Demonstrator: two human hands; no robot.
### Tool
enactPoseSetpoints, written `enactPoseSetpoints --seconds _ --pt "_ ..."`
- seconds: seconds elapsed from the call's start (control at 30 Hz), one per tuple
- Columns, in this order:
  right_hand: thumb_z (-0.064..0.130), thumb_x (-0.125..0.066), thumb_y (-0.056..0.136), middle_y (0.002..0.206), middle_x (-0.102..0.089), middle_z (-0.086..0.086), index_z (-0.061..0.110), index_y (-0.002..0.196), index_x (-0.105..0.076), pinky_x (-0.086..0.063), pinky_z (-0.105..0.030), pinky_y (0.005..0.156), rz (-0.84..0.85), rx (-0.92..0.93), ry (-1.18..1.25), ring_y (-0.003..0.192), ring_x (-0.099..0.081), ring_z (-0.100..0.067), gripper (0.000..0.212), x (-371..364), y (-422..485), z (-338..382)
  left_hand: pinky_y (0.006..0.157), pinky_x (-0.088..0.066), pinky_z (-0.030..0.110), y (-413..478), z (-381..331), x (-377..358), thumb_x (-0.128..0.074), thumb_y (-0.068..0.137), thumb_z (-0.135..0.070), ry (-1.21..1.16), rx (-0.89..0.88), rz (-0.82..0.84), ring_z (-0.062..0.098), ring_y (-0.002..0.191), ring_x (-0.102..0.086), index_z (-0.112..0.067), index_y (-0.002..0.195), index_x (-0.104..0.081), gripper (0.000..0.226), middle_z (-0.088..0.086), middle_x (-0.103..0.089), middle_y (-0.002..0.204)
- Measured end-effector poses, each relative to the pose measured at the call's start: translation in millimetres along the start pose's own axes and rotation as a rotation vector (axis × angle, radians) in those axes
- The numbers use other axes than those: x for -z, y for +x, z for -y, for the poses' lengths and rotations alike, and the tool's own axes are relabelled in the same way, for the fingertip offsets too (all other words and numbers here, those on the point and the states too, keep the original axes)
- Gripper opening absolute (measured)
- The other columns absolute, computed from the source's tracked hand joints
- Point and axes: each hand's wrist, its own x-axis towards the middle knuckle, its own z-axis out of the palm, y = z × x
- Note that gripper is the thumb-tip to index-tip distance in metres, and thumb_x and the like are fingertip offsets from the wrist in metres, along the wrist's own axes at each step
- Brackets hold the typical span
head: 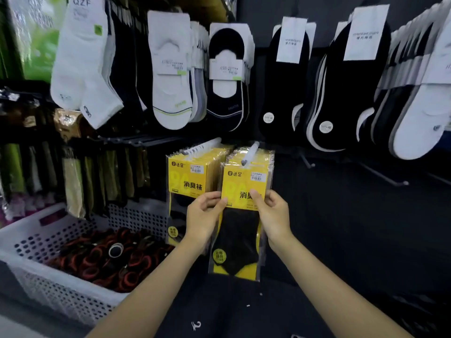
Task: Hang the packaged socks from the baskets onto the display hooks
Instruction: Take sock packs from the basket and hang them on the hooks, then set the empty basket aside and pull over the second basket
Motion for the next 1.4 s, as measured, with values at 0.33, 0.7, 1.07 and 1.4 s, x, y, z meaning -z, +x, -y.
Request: enactPoseSetpoints --seconds 0.33,0.7,1.07,1.4 --pt "0.016 -0.058 0.094 0.087 -0.069 -0.001 0.018 0.091 -0.059 -0.055 -0.018 0.067 -0.107 -0.079 -0.104 0.079 -0.067 -0.01 0.004 36.9 -29.4 -16.1 0.083 -0.051 0.023 -9.2 18.7 4.3 -0.068 0.086 -0.02 -0.02 -0.004 -0.039 0.005 0.091 -0.063 -0.018 0.11 -0.061 0.025 -0.004 -0.067 0.098" --pt "0.017 -0.054 0.096 0.082 -0.054 -0.009 0.014 0.068 -0.05 -0.039 -0.03 0.072 0.058 -0.685 -0.666 0.081 -0.055 -0.023 0.028 149.1 -230.1 -121.5 0.074 -0.044 0.012 -234.4 132.3 41.8 -0.066 0.085 -0.002 0.254 0.44 0.445 0.018 0.089 -0.055 0.01 0.116 -0.057 0.034 0.019 -0.061 0.101" --pt "0.016 -0.039 0.1 0.095 -0.066 -0.013 0.005 0.112 -0.058 -0.051 -0.035 0.073 0.086 -0.941 -0.679 0.08 -0.061 -0.025 0.025 154.8 -375.1 -208.6 0.084 -0.039 0.011 -412.4 196.9 61.3 -0.056 0.095 -0.018 0.395 0.785 0.759 0.02 0.112 -0.057 -0.002 0.125 -0.056 0.035 0.012 -0.06 0.126" --pt "0.026 -0.051 0.099 0.114 -0.065 -0.007 0.024 0.131 -0.046 -0.056 -0.027 0.072 0.256 -1.096 -0.085 0.079 -0.067 -0.02 0.033 -3.0 -365.4 -228.1 0.093 -0.046 0.028 -370.4 211.0 178.2 -0.057 0.094 -0.016 0.42 0.712 0.534 0.016 0.097 -0.061 -0.004 0.11 -0.067 0.023 0.013 -0.069 0.108"
